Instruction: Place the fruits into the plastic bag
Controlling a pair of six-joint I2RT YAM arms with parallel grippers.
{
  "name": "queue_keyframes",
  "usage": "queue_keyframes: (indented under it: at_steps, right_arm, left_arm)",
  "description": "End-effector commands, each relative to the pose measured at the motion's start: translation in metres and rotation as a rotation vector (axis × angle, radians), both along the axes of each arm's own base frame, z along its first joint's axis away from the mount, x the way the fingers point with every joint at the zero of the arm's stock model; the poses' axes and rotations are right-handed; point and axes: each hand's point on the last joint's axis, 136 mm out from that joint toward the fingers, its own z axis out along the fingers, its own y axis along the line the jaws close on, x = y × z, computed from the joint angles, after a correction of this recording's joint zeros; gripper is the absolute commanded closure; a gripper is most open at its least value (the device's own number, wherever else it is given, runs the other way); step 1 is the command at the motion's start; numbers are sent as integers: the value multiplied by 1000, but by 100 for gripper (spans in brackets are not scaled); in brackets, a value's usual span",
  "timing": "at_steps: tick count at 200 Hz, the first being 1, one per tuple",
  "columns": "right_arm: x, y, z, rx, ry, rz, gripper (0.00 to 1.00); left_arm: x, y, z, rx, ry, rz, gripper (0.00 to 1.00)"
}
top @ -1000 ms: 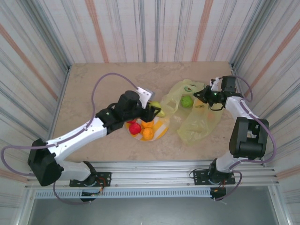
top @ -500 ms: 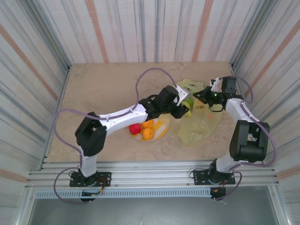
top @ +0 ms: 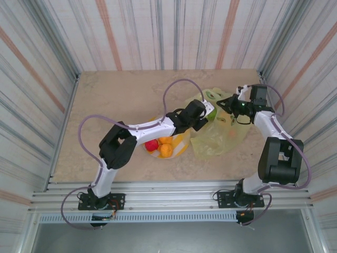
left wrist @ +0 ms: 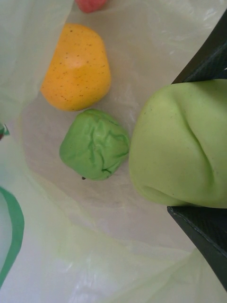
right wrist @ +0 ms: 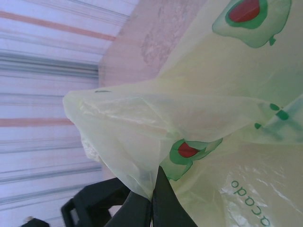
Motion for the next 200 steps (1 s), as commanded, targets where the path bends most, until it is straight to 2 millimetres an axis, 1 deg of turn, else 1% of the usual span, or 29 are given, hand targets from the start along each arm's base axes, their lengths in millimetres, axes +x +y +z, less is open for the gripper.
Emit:
queue_keyframes:
  at_steps: [1,18,61,78,103,126,144,158,177,200]
  right_arm:
    - [-1,3,4,53,12,-4,100]
    - [1,4,2,63,12,-8,100]
    - [3,3,-2,80,21,-28,100]
    - [5,3,-1,77,18,-34,100]
    - [7,2,-3,74,21,-39,100]
    - [8,2,-5,73,27,-40,100]
    - [7,1,-10,70,39,-42,100]
    - [7,0,-11,64,41,-42,100]
    - [6,-1,-14,63,48,-42,100]
    - [7,-3,-14,61,45,-45,100]
  left_arm:
    - [10,-11,-2,-46,-54,20,48]
    - [7,-23,-4,-114,-17,3,47]
    - [0,-41,-20,-193,75,-18,45]
    - [1,-47,-29,-204,99,-19,43]
    - [7,-53,-35,-209,110,-8,38]
    - [6,-57,-26,-242,113,-16,34]
    - [2,-57,-18,-264,120,-36,28]
    - [0,-53,-10,-279,131,-39,22]
    - [-5,-47,2,-303,139,-51,17]
    - [-10,-35,17,-301,122,-48,17]
